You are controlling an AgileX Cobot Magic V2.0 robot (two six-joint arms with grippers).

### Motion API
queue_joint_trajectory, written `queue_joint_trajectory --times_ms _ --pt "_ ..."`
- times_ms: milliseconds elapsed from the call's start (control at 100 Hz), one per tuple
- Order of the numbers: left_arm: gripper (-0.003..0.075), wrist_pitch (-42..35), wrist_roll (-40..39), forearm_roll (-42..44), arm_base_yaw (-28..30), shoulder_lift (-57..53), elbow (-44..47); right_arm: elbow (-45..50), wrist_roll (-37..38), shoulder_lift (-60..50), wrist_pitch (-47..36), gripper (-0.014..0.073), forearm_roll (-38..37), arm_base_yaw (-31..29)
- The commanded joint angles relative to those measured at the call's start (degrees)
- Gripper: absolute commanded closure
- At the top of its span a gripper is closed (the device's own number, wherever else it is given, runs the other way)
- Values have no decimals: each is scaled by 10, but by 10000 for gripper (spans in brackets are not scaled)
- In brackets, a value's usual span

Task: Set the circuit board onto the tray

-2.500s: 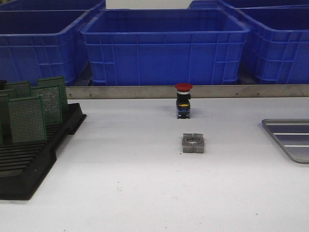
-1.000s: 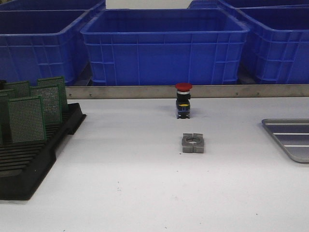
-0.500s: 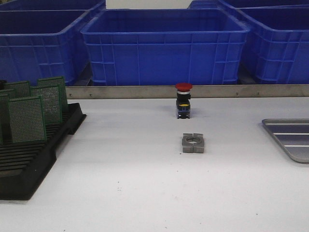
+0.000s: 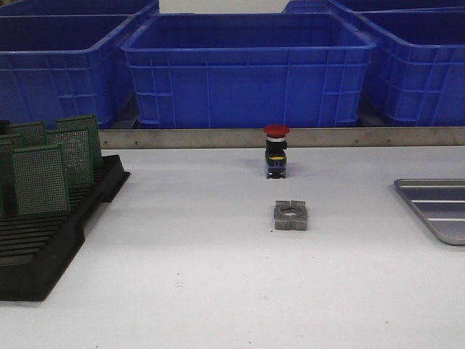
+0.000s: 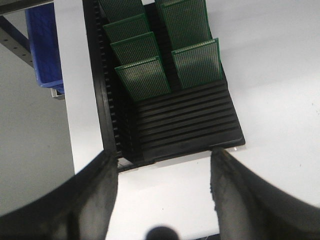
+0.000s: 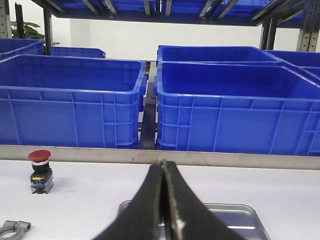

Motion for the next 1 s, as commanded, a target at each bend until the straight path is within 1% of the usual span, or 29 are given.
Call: queue_joint_trajectory --times_ms 0,90,180,230,280,370,450,590,720,820,990 --pt "326 1 46 -16 1 30 -45 2 -6 -10 -45 663 1 1" --pt "326 13 107 -46 1 76 -85 2 -6 -10 -45 663 1 1" --pt "326 23 192 -85 1 124 -129 2 -6 -10 -45 663 1 1" --pt "326 48 246 -102 1 152 -158 2 -6 -10 -45 663 1 1" --pt "326 89 309 -115 1 181 -189 2 -6 -10 -45 663 1 1" --pt "326 87 358 -119 1 224 -230 2 -6 -10 -45 663 1 1" --pt "326 87 424 -125 1 256 -253 2 -6 -10 -45 663 1 1" --pt "326 87 466 -139 1 303 -266 2 -6 -10 -45 663 1 1" --pt "326 87 500 -176 1 338 -266 2 -6 -10 -45 663 1 1" --pt "326 87 545 -181 1 359 -265 2 -6 -10 -45 663 1 1" --pt "326 87 597 -190 1 391 -265 2 -6 -10 -45 663 1 1"
